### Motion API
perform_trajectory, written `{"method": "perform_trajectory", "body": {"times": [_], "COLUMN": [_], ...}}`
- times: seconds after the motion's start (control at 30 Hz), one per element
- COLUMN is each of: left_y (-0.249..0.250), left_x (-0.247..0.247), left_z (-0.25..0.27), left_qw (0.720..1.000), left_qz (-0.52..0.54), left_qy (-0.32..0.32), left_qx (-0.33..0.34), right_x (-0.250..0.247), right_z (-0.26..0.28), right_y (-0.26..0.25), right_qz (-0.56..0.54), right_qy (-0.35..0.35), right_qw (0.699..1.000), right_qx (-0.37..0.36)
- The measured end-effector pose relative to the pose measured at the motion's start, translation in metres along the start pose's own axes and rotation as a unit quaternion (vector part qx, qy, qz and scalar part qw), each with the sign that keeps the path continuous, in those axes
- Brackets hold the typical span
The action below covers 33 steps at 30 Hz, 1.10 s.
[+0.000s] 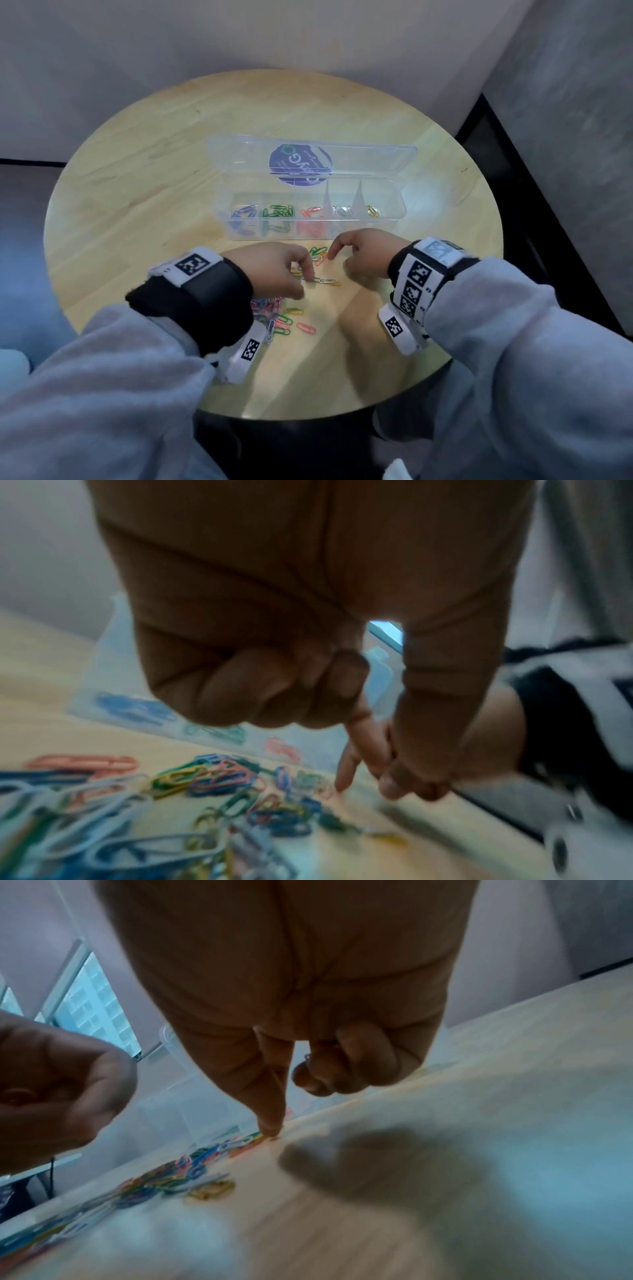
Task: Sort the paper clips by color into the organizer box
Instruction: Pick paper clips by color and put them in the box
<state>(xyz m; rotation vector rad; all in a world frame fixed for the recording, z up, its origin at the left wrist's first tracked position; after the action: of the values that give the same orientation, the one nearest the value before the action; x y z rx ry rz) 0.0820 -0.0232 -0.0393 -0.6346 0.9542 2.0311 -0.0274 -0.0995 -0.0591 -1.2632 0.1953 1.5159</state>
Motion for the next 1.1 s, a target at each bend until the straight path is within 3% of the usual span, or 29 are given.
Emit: {"method": "perform_trajectory", "body": {"times": [0.3, 0.4, 0.7, 0.93, 1.1], "left_y": [0.010, 0.008, 0.014, 0.014, 0.001], "left_x": [0.033, 0.038, 0.046, 0.049, 0.033], "left_z": [-0.001, -0.004, -0.003, -0.001, 0.000], "left_qw": [0.988, 0.982, 0.977, 0.970, 0.987], "left_qz": [-0.147, -0.184, -0.212, -0.240, -0.159], "left_qy": [-0.045, -0.034, -0.018, -0.026, -0.032], "left_qx": [0.018, 0.013, 0.030, 0.026, -0.002], "right_x": [0.004, 0.003, -0.001, 0.000, 0.006], "right_z": [-0.006, -0.006, 0.001, -0.002, -0.001], "right_y": [-0.018, -0.019, -0.018, -0.015, -0.008], "right_qz": [0.088, 0.112, 0.096, 0.115, 0.102], "right_qy": [-0.006, -0.010, 0.025, 0.005, -0.032], "right_qw": [0.994, 0.991, 0.993, 0.993, 0.994], "right_qx": [-0.060, -0.069, -0.060, -0.026, 0.003]}}
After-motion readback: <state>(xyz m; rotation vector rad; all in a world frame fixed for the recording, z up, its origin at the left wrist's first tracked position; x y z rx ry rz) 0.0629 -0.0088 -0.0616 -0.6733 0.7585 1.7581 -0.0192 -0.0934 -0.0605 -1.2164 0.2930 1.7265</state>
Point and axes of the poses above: each hand's wrist, its own z-axis away from the middle knuckle, its own x-axis out of the palm, y = z × x, the point moved 10 cm from there along -z, towards the middle knuckle, and after that the axes turned 11 degrees about -x, right-handed, at the moved point
